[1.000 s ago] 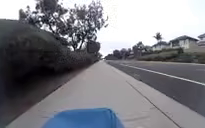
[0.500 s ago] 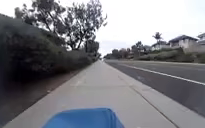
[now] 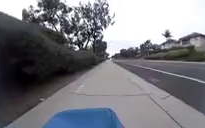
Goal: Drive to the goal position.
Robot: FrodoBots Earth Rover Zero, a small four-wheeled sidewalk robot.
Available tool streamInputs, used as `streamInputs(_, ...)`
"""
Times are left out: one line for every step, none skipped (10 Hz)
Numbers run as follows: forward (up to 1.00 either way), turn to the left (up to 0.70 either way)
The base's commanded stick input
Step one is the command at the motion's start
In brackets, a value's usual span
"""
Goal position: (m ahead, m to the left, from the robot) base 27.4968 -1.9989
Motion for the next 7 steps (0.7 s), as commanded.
streamInputs(1.0,0.0)
streamInputs(1.0,0.0)
streamInputs(1.0,0.0)
streamInputs(1.0,0.0)
streamInputs(1.0,0.0)
streamInputs(1.0,0.0)
streamInputs(1.0,0.0)
